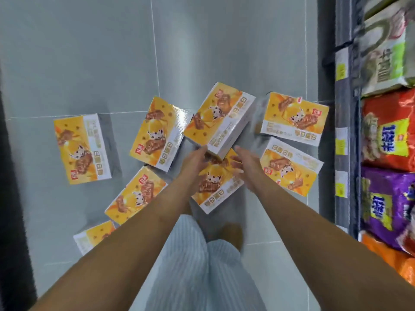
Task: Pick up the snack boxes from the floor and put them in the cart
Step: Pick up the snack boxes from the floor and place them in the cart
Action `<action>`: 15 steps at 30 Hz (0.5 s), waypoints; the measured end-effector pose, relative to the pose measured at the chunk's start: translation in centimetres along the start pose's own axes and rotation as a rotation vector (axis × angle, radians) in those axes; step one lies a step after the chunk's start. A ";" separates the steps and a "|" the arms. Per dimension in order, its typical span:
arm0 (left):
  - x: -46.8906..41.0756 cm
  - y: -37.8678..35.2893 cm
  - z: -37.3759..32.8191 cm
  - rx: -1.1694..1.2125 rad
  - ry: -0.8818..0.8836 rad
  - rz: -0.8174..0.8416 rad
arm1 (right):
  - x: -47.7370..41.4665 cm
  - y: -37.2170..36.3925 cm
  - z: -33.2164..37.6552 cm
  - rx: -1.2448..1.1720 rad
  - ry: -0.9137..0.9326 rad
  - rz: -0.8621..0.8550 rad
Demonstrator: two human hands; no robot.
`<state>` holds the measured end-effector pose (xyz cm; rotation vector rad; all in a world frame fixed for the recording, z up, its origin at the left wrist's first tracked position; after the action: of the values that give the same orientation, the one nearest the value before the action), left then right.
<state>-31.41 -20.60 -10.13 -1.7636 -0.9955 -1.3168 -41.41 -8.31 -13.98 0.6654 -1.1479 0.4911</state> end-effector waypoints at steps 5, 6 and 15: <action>-8.1 0.4 1.1 0.064 0.004 0.039 | -8.8 -2.5 -1.1 -0.070 0.078 0.003; -9.4 0.6 1.3 0.092 0.014 0.030 | -9.6 -3.1 -1.0 -0.093 0.088 0.022; -14.4 1.6 3.0 0.071 0.059 0.001 | -14.0 -5.1 0.2 -0.162 0.159 -0.018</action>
<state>-31.36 -21.07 -24.97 -1.6624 -0.9965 -1.3096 -42.89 -12.37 -28.21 0.4867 -1.0185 0.4234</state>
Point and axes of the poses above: each hand's wrist, its own x-axis away from the middle knuckle, its own y-axis out of the back of the hand, z = x × y, the point moved 9 cm from there along -x, towards the middle knuckle, and after that the axes turned 11 degrees about x, right-handed, at the moved point
